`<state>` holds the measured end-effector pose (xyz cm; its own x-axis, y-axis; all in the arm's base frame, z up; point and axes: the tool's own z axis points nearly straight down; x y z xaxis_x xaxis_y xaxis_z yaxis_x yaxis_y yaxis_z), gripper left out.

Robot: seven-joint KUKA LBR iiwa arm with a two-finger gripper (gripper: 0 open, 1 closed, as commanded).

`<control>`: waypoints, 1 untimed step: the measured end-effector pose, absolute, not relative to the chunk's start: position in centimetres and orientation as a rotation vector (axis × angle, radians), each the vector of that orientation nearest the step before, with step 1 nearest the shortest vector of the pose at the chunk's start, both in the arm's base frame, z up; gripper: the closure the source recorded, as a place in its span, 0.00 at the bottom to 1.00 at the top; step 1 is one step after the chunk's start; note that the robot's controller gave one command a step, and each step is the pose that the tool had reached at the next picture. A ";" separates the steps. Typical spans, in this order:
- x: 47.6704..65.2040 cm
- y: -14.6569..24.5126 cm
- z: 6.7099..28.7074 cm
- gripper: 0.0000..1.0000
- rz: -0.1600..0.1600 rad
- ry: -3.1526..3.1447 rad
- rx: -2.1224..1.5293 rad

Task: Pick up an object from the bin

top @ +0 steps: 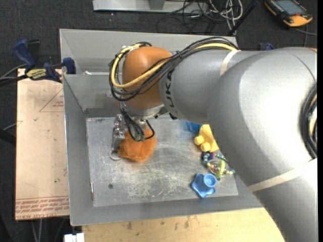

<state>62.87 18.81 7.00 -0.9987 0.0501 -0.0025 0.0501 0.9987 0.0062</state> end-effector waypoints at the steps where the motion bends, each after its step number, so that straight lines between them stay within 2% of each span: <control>1: 63.0 18.8 7.3 1.00 0.008 3.135 0.076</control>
Offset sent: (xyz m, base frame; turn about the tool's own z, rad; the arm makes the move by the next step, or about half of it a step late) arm 0.0161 -0.0527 0.1138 -0.1668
